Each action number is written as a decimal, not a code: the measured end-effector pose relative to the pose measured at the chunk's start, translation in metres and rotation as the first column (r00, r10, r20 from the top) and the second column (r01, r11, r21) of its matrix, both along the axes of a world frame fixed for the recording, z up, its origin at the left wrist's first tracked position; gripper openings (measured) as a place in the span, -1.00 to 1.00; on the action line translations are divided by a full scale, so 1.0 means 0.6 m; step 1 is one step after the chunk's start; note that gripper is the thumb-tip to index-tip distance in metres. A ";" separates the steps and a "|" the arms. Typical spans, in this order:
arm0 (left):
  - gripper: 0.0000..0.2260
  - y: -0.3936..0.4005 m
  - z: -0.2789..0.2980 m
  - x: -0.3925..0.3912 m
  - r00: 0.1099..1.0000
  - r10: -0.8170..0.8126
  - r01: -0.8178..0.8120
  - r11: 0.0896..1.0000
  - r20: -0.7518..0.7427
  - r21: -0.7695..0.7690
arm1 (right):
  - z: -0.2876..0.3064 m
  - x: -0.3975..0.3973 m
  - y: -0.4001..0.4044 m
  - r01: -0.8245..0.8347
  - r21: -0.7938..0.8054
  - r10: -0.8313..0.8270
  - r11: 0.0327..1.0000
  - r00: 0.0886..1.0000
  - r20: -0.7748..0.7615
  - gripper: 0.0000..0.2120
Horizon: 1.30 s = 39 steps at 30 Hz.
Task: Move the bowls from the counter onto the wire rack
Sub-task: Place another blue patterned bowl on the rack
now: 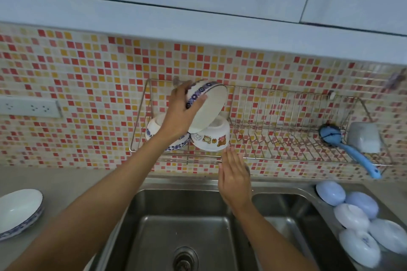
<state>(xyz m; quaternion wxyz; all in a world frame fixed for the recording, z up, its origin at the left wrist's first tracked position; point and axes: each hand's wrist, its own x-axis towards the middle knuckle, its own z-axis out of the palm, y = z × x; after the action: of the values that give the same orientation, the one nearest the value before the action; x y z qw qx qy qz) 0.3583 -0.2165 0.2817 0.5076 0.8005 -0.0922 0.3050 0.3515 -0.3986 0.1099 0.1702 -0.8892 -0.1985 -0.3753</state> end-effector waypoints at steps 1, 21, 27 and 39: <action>-0.48 -0.008 -0.003 0.011 0.999 0.015 -0.018 0.995 0.031 0.094 | -0.001 0.000 -0.001 -0.002 -0.008 0.002 1.000 0.999 0.034 -0.60; -0.31 -0.014 -0.113 0.122 0.986 -0.033 -0.144 0.343 0.165 0.928 | -0.012 0.011 0.003 -0.002 0.022 -0.001 1.000 0.991 0.137 -0.62; -0.28 -0.021 -0.123 0.128 0.988 -0.075 -0.104 0.329 0.136 0.939 | -0.014 0.012 0.005 -0.006 0.043 -0.001 0.999 0.990 0.143 -0.61; -0.13 -0.010 -0.142 0.134 0.994 -0.102 -0.008 0.356 0.047 0.934 | -0.015 0.010 0.009 0.001 0.063 -0.009 0.998 0.992 0.127 -0.59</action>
<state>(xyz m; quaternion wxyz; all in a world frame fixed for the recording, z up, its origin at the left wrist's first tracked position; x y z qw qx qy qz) 0.4387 -0.2223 0.1963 -0.0322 0.9284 -0.2960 0.2225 0.3577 -0.3932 0.1010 0.1839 -0.8581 -0.1950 -0.4379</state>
